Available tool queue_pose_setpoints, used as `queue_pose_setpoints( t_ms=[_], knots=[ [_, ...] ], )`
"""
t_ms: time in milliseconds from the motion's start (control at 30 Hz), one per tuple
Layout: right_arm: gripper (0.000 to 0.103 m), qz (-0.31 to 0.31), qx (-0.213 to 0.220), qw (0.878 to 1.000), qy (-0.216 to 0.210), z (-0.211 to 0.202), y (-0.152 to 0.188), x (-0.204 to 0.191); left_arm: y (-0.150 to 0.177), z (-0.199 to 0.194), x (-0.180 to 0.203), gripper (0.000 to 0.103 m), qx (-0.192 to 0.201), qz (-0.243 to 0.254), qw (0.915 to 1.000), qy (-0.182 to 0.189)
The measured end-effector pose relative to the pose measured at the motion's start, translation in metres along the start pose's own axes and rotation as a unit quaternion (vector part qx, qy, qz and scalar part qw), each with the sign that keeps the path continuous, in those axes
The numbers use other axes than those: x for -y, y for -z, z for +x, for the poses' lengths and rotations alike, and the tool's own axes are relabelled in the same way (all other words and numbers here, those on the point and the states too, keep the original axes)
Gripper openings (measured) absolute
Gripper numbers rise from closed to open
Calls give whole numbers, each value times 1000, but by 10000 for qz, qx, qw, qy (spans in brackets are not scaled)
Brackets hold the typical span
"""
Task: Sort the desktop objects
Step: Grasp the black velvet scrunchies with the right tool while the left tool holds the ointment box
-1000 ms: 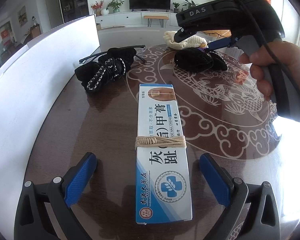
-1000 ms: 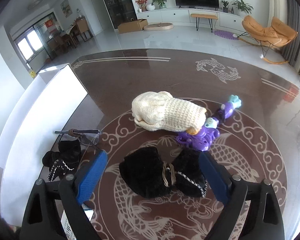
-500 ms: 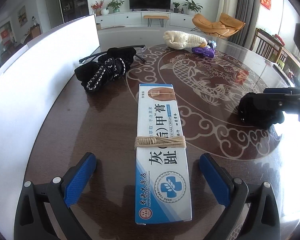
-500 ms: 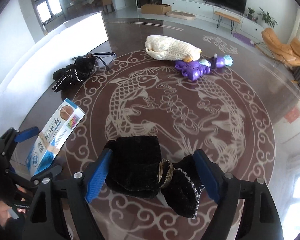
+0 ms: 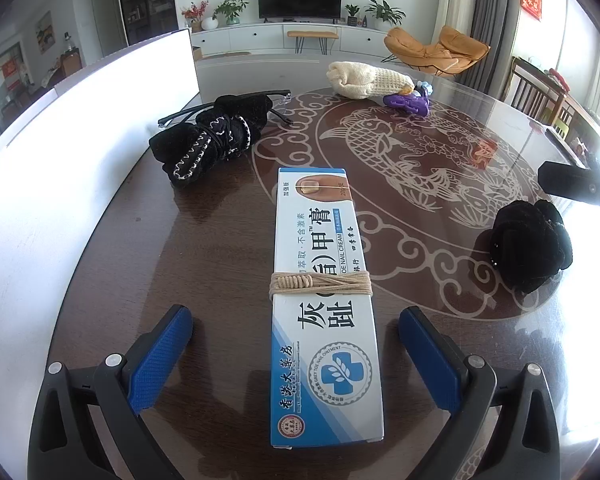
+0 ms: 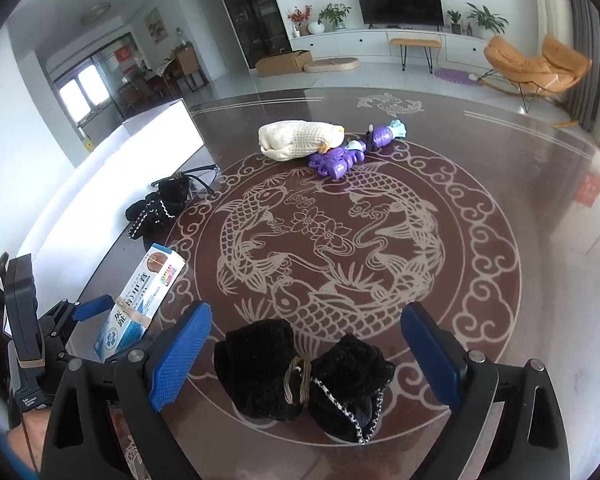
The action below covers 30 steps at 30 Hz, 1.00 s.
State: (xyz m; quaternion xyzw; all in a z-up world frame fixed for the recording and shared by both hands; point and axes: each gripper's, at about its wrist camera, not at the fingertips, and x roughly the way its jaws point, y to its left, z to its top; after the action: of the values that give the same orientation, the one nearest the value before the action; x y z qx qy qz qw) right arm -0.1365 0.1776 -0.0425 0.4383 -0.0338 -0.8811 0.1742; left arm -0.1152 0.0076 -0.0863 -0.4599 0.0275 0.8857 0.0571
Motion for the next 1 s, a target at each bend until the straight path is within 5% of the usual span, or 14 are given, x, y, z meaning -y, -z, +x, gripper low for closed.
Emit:
queue_pose_setpoints(
  t_ms=[167,400,767,1000],
  knots=[
    [96,-805,-451,9956,155,28,2,-23,0,0,0,103,-1,0,10000,0],
    [96,82,-759,9969,-183,35,21,6,0,0,0,103,-2,1,10000,2],
    [96,354,-1051,9922,-574,-1,66,-4,0,0,0,103,-4,0,10000,5],
    [96,-550,-872,9945,-179,-24,74,-26,0,0,-1,103,-3,-3,10000,9]
  ],
)
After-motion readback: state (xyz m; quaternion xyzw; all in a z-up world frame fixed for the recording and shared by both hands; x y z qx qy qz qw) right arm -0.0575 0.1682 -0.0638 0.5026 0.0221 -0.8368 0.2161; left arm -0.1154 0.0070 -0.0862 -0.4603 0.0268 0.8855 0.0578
